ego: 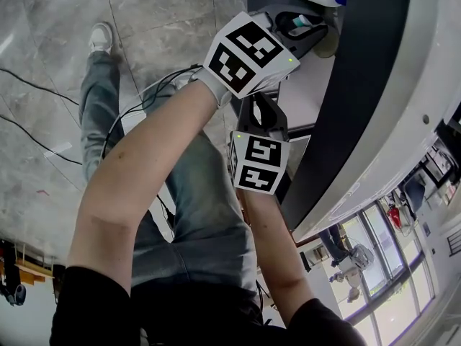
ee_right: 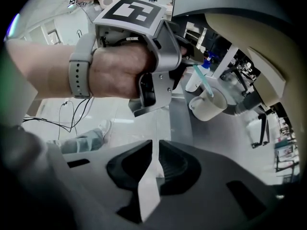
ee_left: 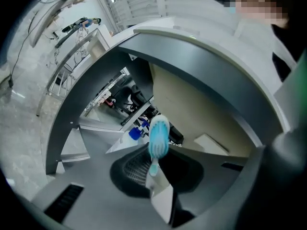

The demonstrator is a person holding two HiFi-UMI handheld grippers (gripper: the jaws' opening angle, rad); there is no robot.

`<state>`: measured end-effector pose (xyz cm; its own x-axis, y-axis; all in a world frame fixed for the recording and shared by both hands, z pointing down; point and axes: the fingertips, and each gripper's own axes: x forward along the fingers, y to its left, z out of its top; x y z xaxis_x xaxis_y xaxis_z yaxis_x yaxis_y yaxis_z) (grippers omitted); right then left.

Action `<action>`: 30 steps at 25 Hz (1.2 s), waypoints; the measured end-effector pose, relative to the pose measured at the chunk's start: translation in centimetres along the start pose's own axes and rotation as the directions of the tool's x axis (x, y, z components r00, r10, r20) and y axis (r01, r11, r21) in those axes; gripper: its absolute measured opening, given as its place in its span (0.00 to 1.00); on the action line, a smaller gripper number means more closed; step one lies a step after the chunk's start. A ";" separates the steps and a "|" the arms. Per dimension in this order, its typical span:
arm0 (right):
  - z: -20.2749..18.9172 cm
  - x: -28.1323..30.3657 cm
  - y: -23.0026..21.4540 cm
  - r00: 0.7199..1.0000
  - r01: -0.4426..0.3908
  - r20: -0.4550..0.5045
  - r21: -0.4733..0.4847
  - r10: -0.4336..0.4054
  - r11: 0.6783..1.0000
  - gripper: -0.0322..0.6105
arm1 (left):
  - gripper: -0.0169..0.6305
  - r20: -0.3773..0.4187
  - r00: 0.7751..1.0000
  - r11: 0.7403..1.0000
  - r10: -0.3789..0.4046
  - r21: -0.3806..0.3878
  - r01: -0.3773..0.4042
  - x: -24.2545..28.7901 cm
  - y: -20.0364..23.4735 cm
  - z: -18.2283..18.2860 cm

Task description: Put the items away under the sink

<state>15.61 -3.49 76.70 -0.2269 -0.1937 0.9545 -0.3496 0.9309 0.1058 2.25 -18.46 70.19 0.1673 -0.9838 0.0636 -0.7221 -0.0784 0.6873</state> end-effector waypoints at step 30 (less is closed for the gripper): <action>-0.8 -0.5 2.1 1.000 -0.013 0.017 0.001 0.013 1.000 0.14 | 0.30 0.099 0.994 0.992 -0.049 -0.115 0.061 -2.2 0.3 2.9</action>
<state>15.75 -1.24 76.69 -0.2468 -0.1870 0.9508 -0.3475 0.9330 0.0933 -0.29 -16.84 68.13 0.1353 -0.9899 -0.0423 -0.6288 -0.1188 0.7685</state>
